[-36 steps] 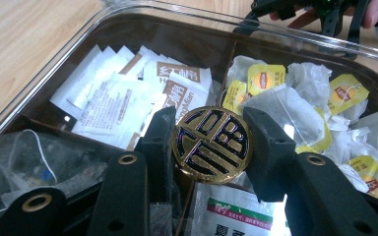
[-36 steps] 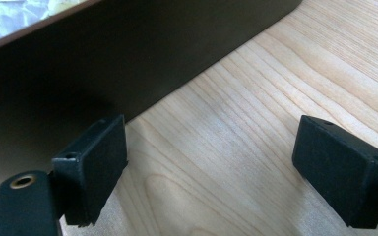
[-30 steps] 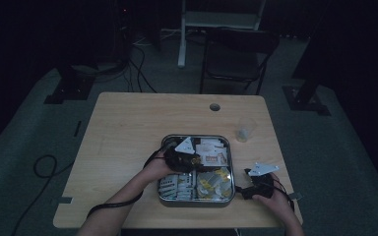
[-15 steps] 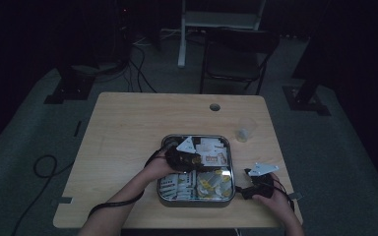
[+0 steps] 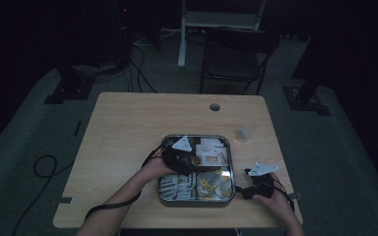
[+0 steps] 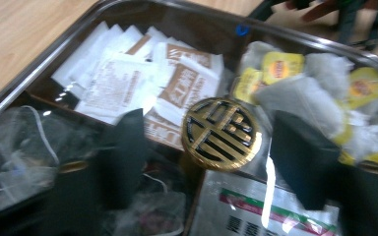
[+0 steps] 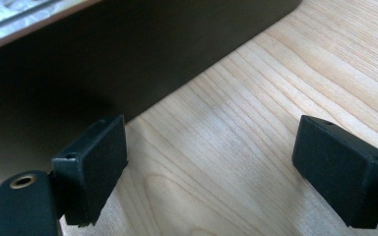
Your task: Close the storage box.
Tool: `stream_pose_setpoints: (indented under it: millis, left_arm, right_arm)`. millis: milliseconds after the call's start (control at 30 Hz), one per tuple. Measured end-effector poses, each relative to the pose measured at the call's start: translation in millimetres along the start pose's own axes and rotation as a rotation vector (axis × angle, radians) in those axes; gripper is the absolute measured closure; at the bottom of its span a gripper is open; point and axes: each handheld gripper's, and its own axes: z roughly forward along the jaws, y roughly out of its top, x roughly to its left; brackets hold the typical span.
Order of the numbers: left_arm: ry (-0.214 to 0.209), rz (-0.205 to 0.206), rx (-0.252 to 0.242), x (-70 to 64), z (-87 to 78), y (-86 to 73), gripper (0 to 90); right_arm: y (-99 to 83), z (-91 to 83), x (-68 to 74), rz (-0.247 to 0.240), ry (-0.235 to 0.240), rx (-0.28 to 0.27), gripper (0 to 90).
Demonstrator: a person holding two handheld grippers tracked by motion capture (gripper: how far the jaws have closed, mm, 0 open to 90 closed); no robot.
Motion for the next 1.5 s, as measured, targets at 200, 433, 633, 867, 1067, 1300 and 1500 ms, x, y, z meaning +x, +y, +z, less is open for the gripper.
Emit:
stream_pose_setpoints:
  millis: [200,433,633,867,1067,1300,1500]
  left_arm:
    - [0.024,-0.041,-0.036,-1.7,-8.9,-0.4,14.0]
    - [0.075,-0.086,-0.052,4.7,-17.3,-5.9,0.3]
    - [0.105,-0.091,-0.061,7.9,-23.8,-11.4,0.4]
    - [0.138,-0.114,-0.070,13.8,-33.9,-20.2,0.4]
    - [0.171,-0.130,-0.074,19.0,-43.0,-27.5,0.4]
    - [0.226,-0.161,-0.091,28.9,-57.2,-37.3,0.4]
    - [0.270,-0.195,-0.106,39.7,-70.4,-49.6,0.4]
  right_arm:
    - [0.0,0.0,0.0,0.000,0.000,0.000,12.8]
    - [0.0,0.0,0.0,0.000,0.000,0.000,12.8]
    - [0.0,0.0,0.0,0.000,0.000,0.000,12.8]
    - [0.0,0.0,0.0,0.000,0.000,0.000,12.8]
    - [0.0,0.0,0.1,0.001,0.000,0.001,12.8]
    - [0.0,-0.1,0.2,0.002,0.000,0.001,12.8]
    - [0.0,0.0,0.1,0.001,0.000,0.001,12.8]
